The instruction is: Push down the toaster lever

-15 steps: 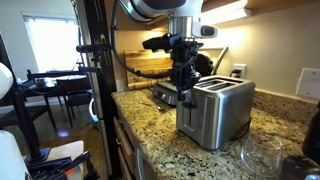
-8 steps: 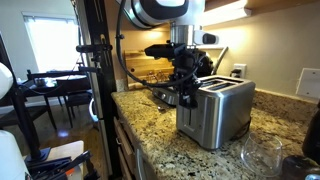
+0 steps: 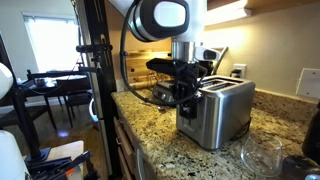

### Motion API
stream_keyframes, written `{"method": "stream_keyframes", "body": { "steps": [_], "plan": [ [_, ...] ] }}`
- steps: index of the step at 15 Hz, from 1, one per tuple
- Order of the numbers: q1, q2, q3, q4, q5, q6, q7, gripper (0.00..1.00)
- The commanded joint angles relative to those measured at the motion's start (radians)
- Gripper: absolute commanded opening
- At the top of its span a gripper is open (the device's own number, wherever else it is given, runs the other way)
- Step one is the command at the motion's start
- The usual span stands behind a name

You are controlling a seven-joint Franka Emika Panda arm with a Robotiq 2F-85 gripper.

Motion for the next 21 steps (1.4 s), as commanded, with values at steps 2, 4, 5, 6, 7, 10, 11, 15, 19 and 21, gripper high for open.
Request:
{"method": "stream_keyframes", "body": {
  "steps": [2,4,5,6,7,10,11,15,19,21],
  "plan": [
    [-0.003,0.093,-0.011,-0.045,0.047,0.153,-0.064,0.03],
    [-0.002,0.116,-0.011,-0.043,0.069,0.18,-0.087,0.03],
    [-0.003,0.119,-0.012,-0.046,0.075,0.186,-0.094,0.03],
    [-0.002,0.123,-0.014,-0.045,0.084,0.187,-0.103,0.03],
    [-0.003,0.123,-0.015,-0.043,0.088,0.184,-0.108,0.03],
    [-0.001,0.076,-0.009,-0.026,0.075,0.134,-0.092,0.03],
    [0.0,0.045,-0.004,-0.025,0.065,0.107,-0.077,0.02],
    [0.002,-0.049,0.014,-0.005,0.016,-0.004,-0.022,0.02],
    [0.001,-0.124,0.032,0.041,-0.023,-0.132,0.02,0.03],
    [-0.002,-0.159,0.037,0.067,-0.046,-0.188,0.038,0.02]
  ]
}}
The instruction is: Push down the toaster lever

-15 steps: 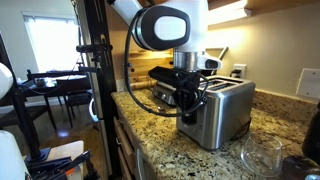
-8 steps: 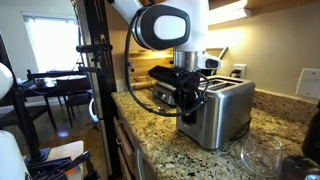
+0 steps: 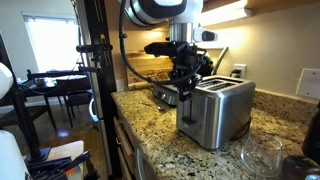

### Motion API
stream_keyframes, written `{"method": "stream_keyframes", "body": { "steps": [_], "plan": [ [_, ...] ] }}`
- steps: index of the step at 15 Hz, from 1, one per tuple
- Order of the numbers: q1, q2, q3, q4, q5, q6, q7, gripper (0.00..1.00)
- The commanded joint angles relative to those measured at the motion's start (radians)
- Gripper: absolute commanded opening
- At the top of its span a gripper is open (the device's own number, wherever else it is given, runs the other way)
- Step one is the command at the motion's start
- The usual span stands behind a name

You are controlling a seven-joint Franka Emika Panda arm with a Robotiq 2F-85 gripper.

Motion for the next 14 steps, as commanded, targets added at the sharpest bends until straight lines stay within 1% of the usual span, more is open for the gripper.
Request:
{"method": "stream_keyframes", "body": {
  "steps": [1,2,3,4,5,8,10,14],
  "plan": [
    [-0.004,-0.094,0.01,0.025,-0.051,-0.114,0.066,0.02],
    [-0.004,-0.107,0.009,0.034,-0.054,-0.139,0.071,0.02],
    [-0.006,-0.12,0.007,0.04,-0.058,-0.165,0.078,0.27],
    [-0.005,-0.132,0.003,0.044,-0.056,-0.187,0.074,0.28],
    [-0.006,-0.143,-0.001,0.046,-0.052,-0.213,0.074,0.33],
    [-0.009,-0.163,-0.013,0.065,-0.047,-0.325,0.06,0.53],
    [-0.012,-0.172,-0.021,0.081,-0.051,-0.399,0.056,0.64],
    [-0.02,-0.203,-0.036,0.091,-0.053,-0.481,0.049,0.9]
  ]
}}
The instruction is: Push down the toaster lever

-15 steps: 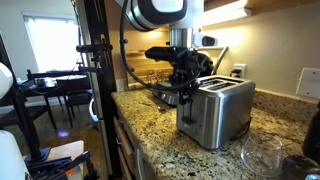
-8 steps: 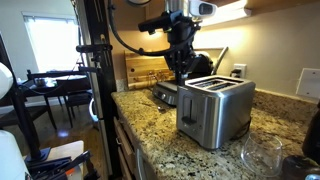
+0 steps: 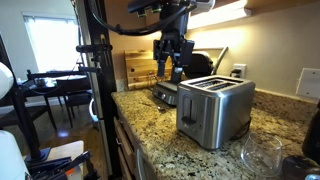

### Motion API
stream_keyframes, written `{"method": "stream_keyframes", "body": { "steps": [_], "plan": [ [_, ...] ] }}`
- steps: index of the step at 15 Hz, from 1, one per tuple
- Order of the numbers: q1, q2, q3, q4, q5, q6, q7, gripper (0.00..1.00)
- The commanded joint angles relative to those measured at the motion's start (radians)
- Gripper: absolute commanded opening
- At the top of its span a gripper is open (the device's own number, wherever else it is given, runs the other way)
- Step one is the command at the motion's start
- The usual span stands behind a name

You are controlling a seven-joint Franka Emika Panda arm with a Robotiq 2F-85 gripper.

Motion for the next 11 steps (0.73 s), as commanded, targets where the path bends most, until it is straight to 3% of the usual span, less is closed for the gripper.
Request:
{"method": "stream_keyframes", "body": {
  "steps": [1,11],
  "plan": [
    [-0.013,-0.057,-0.009,-0.004,-0.023,-0.077,0.013,0.97],
    [-0.004,-0.04,-0.016,0.007,-0.022,-0.068,0.001,1.0]
  ]
}}
